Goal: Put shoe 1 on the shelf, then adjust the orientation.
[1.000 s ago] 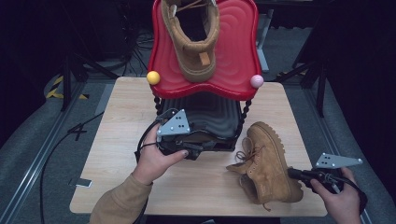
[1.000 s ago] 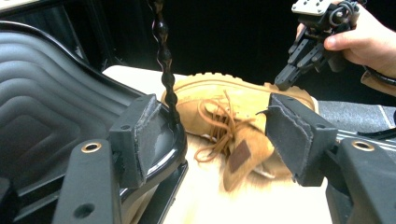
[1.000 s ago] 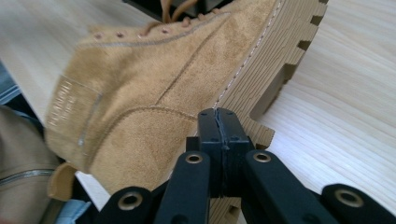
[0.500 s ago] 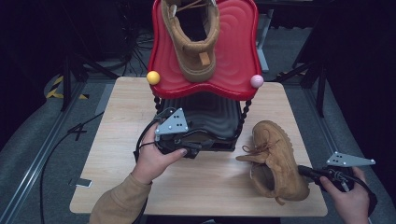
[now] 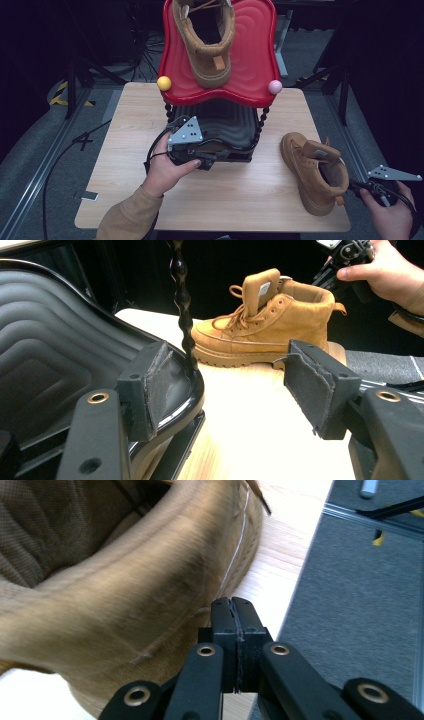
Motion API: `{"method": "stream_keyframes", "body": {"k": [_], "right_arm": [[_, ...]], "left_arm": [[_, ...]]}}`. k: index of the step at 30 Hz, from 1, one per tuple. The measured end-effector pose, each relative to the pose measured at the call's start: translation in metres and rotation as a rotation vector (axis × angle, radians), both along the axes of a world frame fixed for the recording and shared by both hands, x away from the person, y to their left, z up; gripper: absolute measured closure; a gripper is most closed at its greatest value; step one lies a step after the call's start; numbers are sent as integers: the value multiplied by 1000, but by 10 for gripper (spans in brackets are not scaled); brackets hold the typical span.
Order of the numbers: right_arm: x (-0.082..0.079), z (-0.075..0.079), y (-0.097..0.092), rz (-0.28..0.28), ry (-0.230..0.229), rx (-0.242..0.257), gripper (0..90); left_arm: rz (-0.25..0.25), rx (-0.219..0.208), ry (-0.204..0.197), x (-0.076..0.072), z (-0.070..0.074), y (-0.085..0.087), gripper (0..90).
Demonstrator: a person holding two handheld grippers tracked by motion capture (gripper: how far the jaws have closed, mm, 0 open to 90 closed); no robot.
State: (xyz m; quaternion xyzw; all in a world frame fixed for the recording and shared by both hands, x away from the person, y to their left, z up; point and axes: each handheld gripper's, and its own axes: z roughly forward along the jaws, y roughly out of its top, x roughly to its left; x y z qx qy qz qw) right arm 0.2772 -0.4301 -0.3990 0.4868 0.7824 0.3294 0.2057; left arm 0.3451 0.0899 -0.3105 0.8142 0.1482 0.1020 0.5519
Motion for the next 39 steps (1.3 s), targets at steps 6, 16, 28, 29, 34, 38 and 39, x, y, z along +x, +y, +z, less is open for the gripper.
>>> {"method": "stream_keyframes", "body": {"k": [6, 16, 28, 29, 34, 38, 39], "right_arm": [[-6, 11, -6, -27, -40, 30, 843], [-14, 31, -15, -33, -157, 154, 640], [0, 49, -4, 79, -216, 227, 447], [3, 51, -4, 91, -214, 224, 438], [23, 53, 2, 126, -201, 213, 426], [42, 49, 12, 166, -175, 155, 426], [46, 49, 15, 177, -174, 146, 426]], "left_arm": [[0, 3, -4, 1, 0, 1, 358], [6, 16, 7, -1, -2, 3, 358], [22, 29, 16, -3, -5, 10, 357], [23, 32, 11, -3, -5, 11, 357], [42, 37, 24, -7, -8, 17, 356], [66, 39, 27, -10, -10, 23, 356], [67, 42, 22, -11, -10, 24, 356]]}}
